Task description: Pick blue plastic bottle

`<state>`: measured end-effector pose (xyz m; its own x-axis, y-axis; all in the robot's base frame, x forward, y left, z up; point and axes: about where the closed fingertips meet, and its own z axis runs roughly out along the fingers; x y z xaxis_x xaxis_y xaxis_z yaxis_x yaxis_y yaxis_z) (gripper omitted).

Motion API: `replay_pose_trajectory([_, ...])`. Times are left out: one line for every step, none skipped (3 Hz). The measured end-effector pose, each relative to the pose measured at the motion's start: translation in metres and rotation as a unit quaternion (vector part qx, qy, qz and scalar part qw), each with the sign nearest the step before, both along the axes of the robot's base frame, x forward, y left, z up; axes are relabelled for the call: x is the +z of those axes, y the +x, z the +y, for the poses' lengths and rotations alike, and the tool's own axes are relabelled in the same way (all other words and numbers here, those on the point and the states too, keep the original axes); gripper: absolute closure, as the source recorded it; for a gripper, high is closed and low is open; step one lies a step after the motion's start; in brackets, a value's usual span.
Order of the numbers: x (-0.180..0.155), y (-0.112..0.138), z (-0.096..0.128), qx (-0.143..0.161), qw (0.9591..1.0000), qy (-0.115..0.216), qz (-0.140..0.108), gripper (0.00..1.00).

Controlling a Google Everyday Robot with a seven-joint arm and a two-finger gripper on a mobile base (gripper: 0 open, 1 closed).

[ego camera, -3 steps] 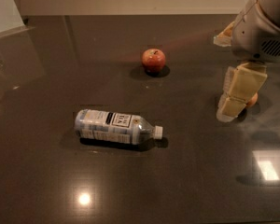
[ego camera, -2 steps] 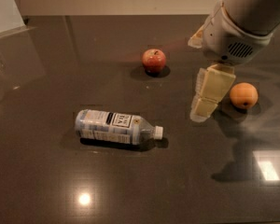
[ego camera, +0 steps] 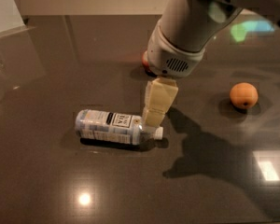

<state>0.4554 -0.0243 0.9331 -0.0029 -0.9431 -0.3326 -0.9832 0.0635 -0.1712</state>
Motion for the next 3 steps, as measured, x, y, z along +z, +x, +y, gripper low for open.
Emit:
replay_pose_trajectory([-0.024,-0.003,0.027,-0.008,0.9997,0.001,0.022,0.00])
replay_pose_trajectory([-0.048,-0.011,0.044,-0.017,0.9988,-0.002,0.045,0.00])
replay_pose_trajectory([-0.066,-0.020,0.054,-0.021,0.9980,-0.005,0.059,0.00])
